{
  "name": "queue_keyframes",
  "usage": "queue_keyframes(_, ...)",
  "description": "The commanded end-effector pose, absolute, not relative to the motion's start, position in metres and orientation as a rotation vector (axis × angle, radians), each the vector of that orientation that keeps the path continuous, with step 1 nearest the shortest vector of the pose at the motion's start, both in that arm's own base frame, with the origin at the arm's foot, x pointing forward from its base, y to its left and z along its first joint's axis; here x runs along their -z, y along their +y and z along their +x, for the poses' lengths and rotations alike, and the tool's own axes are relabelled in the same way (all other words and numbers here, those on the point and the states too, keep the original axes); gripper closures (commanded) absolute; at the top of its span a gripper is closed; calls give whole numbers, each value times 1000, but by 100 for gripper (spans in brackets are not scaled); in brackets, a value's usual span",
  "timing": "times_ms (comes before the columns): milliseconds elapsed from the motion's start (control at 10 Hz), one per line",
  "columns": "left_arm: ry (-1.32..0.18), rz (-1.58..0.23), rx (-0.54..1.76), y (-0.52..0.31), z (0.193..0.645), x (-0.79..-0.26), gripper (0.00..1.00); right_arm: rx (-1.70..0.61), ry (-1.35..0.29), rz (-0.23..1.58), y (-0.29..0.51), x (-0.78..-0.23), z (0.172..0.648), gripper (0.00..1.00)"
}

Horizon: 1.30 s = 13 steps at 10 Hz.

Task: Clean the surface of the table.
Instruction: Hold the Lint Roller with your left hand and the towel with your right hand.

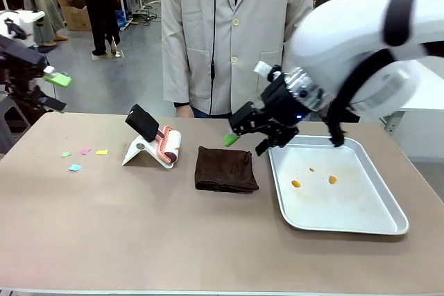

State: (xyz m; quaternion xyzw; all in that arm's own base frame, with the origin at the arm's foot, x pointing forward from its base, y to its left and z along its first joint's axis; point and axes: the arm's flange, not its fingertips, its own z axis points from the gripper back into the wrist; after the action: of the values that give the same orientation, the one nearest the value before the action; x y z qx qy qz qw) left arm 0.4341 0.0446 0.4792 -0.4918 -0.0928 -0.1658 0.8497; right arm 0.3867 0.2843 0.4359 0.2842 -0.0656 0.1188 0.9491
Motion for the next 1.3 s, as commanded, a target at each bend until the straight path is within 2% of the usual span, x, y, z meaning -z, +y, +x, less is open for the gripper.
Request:
queue_keyframes(0,-119,-992,332,37,457,-465,0,-207,-121,516,320,-425,423,0)
queue_keyframes(100,-91,-967,339,21,469,-456,0,-161,-128,459,336,-410,437,0)
queue_keyframes(300,-129,-933,319,-7,494,-438,0,-124,-127,433,359,-386,449,0)
queue_keyframes(700,-141,-892,191,-30,537,-408,0,-124,-112,331,372,-353,441,0)
queue_keyframes(800,-111,-896,152,-28,539,-406,0,-142,-127,320,370,-357,438,0)
queue_keyframes(900,-133,-892,255,-27,529,-406,0,-150,-79,373,364,-347,439,0)
queue_keyframes(1000,-133,-892,255,-27,529,-406,0,-150,-79,373,364,-347,439,0)
queue_keyframes(1200,-118,-876,197,-25,531,-400,0,-114,-137,273,358,-359,445,0)
